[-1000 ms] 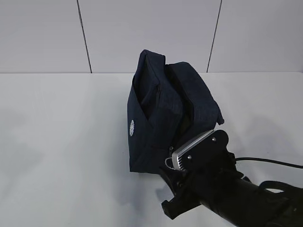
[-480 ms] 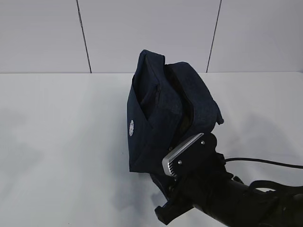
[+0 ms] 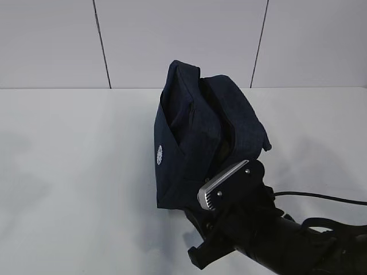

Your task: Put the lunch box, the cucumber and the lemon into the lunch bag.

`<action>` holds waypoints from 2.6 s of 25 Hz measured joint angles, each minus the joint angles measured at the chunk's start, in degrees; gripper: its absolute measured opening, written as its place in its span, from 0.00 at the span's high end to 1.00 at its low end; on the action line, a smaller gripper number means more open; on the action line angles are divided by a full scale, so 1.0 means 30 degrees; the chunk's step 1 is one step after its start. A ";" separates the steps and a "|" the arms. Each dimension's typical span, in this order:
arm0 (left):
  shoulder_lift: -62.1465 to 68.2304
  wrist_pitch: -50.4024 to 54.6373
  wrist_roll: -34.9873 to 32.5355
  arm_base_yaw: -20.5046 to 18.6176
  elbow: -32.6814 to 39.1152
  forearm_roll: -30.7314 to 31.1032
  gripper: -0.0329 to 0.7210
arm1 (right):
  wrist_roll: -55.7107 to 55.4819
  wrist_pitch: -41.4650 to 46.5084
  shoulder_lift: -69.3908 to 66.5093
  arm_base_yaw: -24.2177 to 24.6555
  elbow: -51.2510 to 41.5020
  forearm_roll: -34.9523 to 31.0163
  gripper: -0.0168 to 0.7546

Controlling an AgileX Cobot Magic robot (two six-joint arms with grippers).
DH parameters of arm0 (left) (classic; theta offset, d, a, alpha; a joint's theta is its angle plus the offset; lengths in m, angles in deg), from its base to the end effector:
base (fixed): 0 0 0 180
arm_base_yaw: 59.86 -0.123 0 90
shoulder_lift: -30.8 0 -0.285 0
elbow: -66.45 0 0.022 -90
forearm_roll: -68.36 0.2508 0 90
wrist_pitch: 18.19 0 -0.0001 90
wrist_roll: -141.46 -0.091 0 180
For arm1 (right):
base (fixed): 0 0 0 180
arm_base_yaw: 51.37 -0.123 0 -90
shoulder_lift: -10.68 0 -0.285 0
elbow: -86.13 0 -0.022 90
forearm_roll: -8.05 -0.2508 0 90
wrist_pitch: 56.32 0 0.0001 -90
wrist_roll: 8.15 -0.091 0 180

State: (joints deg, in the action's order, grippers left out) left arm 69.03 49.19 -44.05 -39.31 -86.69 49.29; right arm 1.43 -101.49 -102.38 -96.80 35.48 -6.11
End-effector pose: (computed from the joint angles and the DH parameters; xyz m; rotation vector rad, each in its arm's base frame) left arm 0.0460 -0.0466 0.3676 0.5298 2.2516 -0.5541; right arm 0.2085 0.1892 0.1066 -0.6992 1.9700 0.3078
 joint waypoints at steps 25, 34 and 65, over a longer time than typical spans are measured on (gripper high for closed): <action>0.0000 -0.0035 0.0000 0.0000 0.0000 0.0067 0.45 | -0.0566 0.0965 -0.0926 0.0000 0.1199 -0.1604 0.57; 0.0000 -0.0035 0.0000 0.0000 0.0000 0.0067 0.45 | -0.0609 0.2053 -0.1029 0.0000 0.2245 -0.3696 0.78; 0.0000 -0.0062 0.0000 0.0000 0.0000 -0.0161 0.45 | 0.1606 1.0310 0.3325 0.0000 0.2284 -0.5726 0.97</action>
State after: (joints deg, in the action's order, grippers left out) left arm 69.03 49.01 -44.05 -39.31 -86.69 48.80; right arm 6.25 -70.56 -92.41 -96.80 42.33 -23.29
